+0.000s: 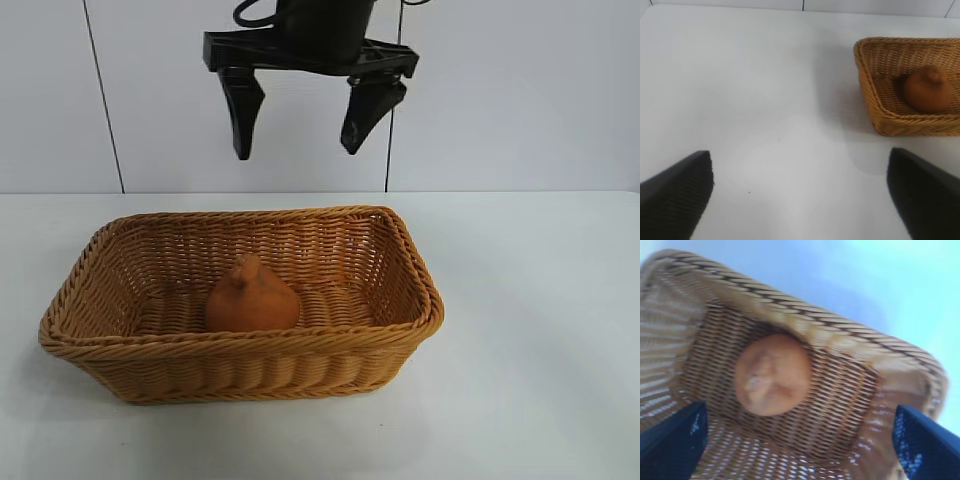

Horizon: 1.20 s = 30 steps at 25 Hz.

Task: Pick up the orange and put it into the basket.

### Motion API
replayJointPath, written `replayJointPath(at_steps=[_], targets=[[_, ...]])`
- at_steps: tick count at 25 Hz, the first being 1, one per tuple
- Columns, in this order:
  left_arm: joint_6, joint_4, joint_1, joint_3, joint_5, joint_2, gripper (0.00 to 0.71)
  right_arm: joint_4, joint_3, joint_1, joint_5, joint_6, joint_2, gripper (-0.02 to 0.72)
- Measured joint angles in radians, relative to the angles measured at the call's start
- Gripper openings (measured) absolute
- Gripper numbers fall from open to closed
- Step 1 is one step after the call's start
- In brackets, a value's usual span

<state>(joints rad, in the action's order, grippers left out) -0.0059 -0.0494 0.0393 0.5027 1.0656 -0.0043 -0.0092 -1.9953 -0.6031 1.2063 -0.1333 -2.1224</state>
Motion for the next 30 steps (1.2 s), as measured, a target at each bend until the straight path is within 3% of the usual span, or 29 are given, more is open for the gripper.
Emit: replayJointPath(at_steps=[18,23,30], targets=[[0.0,0.0,0.0,0.0,0.0,0.0,0.672,-0.016,-0.001,0.551,0.004,0.071,0.0,0.694],[0.0,0.0,0.0,0.0,0.0,0.0,0.672,-0.014,0.049,0.584,0.003,0.111,0.02,0.694],[0.0,0.0,0.0,0.0,0.0,0.0,0.672,-0.012,0.399,0.584,0.004,0.133,0.206,0.694]])
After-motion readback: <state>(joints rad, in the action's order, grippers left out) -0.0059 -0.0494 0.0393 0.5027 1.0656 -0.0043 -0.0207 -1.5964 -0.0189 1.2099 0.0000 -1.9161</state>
